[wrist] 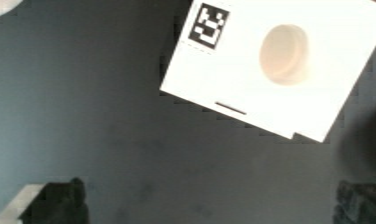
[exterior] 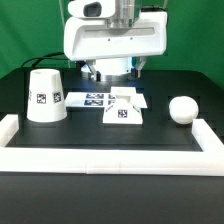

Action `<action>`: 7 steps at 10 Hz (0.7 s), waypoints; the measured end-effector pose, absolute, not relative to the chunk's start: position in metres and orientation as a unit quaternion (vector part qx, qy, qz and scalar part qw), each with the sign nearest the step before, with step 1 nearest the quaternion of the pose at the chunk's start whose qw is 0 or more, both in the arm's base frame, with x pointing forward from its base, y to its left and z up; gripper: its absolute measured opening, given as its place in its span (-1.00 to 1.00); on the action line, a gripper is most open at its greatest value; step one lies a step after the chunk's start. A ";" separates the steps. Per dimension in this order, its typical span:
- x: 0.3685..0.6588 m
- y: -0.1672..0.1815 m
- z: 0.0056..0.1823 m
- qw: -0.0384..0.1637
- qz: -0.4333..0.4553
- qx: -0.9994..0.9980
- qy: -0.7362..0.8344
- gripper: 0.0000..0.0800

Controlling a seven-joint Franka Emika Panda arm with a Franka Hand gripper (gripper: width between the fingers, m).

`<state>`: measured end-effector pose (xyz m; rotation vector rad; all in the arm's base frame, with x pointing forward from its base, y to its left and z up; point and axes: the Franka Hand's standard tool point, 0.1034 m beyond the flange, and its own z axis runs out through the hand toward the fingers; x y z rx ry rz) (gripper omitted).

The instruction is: Assemble lamp

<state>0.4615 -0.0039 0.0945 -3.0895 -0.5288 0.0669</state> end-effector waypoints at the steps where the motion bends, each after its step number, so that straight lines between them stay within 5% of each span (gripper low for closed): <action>1: 0.461 -0.004 0.094 0.003 0.021 -0.985 -0.169 0.75; 7: 0.434 0.008 0.078 0.010 0.033 -0.999 -0.029 0.75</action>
Offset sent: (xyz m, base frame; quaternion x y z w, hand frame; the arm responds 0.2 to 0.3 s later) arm -0.0434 -0.0114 -0.0071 -0.0167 0.0328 0.2160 0.9757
